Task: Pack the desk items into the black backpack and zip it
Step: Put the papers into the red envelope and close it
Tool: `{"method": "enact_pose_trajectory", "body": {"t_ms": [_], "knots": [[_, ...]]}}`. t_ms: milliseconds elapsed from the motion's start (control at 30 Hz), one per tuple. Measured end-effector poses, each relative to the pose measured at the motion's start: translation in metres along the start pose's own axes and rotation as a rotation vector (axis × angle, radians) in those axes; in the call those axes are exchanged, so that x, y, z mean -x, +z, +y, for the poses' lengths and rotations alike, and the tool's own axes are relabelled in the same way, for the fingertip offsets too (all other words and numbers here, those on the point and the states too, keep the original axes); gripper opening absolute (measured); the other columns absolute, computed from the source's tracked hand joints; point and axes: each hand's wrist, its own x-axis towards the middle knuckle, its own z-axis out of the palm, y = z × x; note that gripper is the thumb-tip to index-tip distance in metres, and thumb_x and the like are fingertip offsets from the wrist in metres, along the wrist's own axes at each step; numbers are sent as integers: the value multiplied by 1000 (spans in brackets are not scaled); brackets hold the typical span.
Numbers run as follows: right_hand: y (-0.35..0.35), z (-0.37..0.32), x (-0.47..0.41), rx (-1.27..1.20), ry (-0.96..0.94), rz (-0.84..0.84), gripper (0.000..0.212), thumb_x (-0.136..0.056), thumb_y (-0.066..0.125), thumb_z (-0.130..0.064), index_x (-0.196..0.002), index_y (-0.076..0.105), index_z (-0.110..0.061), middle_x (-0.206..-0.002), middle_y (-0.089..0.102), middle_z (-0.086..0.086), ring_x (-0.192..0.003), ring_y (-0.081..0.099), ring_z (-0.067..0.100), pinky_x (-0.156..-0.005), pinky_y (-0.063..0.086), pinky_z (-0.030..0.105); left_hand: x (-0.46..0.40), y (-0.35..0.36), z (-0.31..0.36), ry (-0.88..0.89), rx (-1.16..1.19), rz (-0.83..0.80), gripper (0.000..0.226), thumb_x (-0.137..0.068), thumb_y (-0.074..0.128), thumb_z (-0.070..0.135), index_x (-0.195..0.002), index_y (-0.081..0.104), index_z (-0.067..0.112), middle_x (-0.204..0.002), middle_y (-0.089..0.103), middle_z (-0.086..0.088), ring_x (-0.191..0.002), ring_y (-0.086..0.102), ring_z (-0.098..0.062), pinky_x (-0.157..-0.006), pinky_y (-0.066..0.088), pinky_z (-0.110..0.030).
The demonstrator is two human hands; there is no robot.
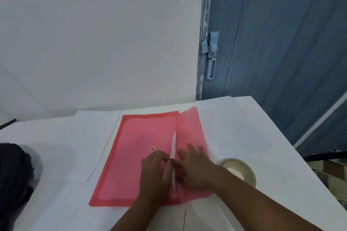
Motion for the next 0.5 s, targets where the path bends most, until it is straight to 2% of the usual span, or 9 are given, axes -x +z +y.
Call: {"method": "enact_pose_trajectory", "body": {"t_ms": [67,200,367,500], "knots": [[8,-3,-2,-15,22,-1,58,-103,33,-49,-156,9,-45,-168,-2,7,-150,-17,41,-116,-14,66,-3,0,2,-1,23,11,14,-86,44,30,-79,56,26,-82,57,14,-85,57,-13,-81,51,-47],[17,-2,-1,-15,13,27,56,-103,21,-57,-153,-3,-51,-166,-18,4,-148,-27,37,-116,-19,62,-8,-1,2,26,-3,16,14,-85,45,29,-76,55,24,-79,55,13,-83,56,-13,-78,50,-45],[20,1,-4,6,6,-12,57,-100,11,-63,-152,-10,-52,-164,-23,2,-146,-31,33,-116,-20,60,-5,3,-2,12,7,21,16,-85,44,28,-74,55,23,-81,56,13,-87,55,-13,-85,47,-48],[13,1,-9,35,0,-52,60,-100,14,-62,-153,-9,-50,-165,-21,3,-149,-25,38,-116,-18,63,-5,4,-2,24,51,46,14,-85,45,25,-74,54,25,-81,56,13,-86,56,-17,-81,47,-49]]}}
